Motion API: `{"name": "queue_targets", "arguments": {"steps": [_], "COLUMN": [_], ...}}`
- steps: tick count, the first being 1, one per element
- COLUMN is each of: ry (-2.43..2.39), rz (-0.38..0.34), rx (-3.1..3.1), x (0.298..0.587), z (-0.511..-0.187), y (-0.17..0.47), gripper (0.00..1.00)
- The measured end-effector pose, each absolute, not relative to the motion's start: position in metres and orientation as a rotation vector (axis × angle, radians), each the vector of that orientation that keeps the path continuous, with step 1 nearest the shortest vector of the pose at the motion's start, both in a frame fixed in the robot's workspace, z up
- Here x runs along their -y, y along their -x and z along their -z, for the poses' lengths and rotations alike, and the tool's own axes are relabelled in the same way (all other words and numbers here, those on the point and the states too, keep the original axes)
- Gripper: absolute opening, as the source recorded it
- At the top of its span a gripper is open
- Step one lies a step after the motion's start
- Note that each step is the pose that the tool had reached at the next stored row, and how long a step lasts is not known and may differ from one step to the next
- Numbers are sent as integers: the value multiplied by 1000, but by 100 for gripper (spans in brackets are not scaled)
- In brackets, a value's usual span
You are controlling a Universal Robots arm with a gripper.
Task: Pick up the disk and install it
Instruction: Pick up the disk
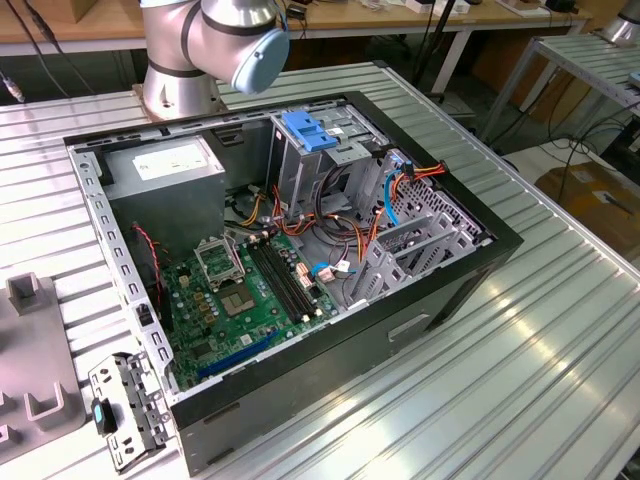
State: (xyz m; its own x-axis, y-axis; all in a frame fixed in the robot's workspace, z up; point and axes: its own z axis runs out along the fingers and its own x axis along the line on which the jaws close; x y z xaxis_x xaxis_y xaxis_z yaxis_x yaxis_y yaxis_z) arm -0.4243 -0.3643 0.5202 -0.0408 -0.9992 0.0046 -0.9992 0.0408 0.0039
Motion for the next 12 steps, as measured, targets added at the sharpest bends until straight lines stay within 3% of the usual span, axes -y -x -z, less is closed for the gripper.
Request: {"name": "queue_targets", "arguments": {"steps": [12], "ry": [-2171], "rz": [0], "rx": [2262], "x": [364], "z": [-520], "y": [405], "gripper": [37]}}
